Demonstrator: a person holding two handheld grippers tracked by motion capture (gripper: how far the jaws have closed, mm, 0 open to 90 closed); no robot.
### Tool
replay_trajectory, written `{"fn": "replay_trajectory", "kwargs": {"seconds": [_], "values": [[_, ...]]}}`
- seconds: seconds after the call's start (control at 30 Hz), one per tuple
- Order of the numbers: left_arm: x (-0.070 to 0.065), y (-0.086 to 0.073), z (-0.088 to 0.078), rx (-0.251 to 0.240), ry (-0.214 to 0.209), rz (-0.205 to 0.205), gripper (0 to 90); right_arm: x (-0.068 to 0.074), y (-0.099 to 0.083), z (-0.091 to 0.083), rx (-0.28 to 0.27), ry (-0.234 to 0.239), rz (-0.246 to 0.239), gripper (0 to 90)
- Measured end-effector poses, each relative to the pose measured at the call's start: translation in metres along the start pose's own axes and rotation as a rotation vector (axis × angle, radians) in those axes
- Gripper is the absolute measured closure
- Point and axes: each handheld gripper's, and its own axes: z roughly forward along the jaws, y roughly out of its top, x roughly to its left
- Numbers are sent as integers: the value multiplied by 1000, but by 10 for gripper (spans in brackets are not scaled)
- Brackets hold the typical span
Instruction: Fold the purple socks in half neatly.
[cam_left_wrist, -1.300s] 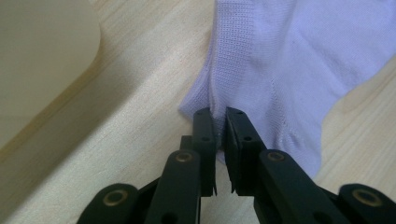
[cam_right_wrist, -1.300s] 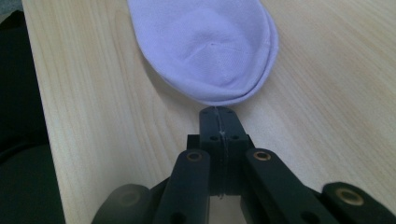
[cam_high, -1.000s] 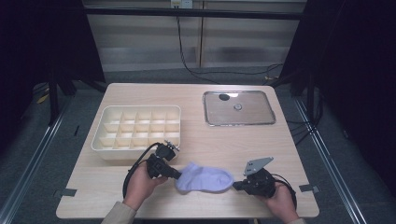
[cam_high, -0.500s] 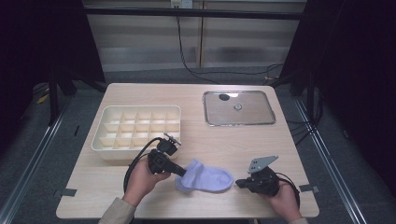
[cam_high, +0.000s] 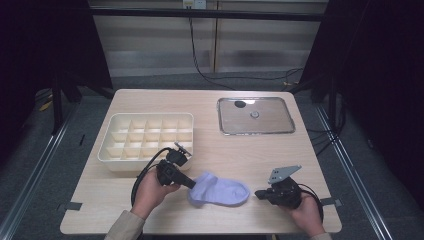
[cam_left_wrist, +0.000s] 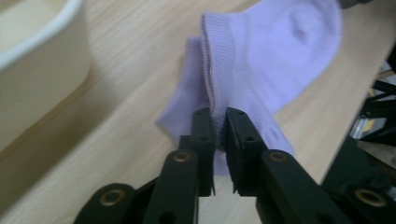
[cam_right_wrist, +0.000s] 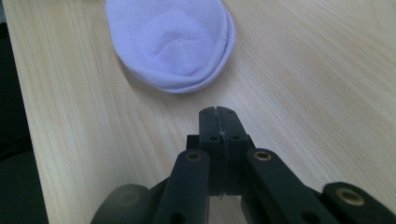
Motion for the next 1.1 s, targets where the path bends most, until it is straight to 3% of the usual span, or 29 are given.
{"fn": "replay_trajectory", "kwargs": {"seconds": [0.13,0.3,0.4,0.47,0.53,0.6,0.67,0.8,0.9,1.1], "values": [[5,-3,5,5,16,-25,638,0,0,0,-5,0,-5,896],[5,-3,13,-4,46,-36,588,0,0,2,-8,3,8,896],[4,-1,19,8,67,-24,606,-1,1,3,2,2,-8,896],[1,1,21,6,100,-10,658,0,1,4,1,3,1,896],[-2,1,22,12,111,8,684,0,1,4,6,1,-6,896],[-6,2,24,29,125,33,773,-1,1,5,8,-5,-9,894],[-8,2,25,35,126,36,796,-1,1,4,5,-7,2,894],[-4,3,24,53,76,18,808,-2,0,3,-2,-13,5,894],[1,2,20,31,1,-16,811,-2,0,3,2,-13,11,894],[0,6,5,-2,-70,-41,814,-4,1,6,8,-14,2,894]]}}
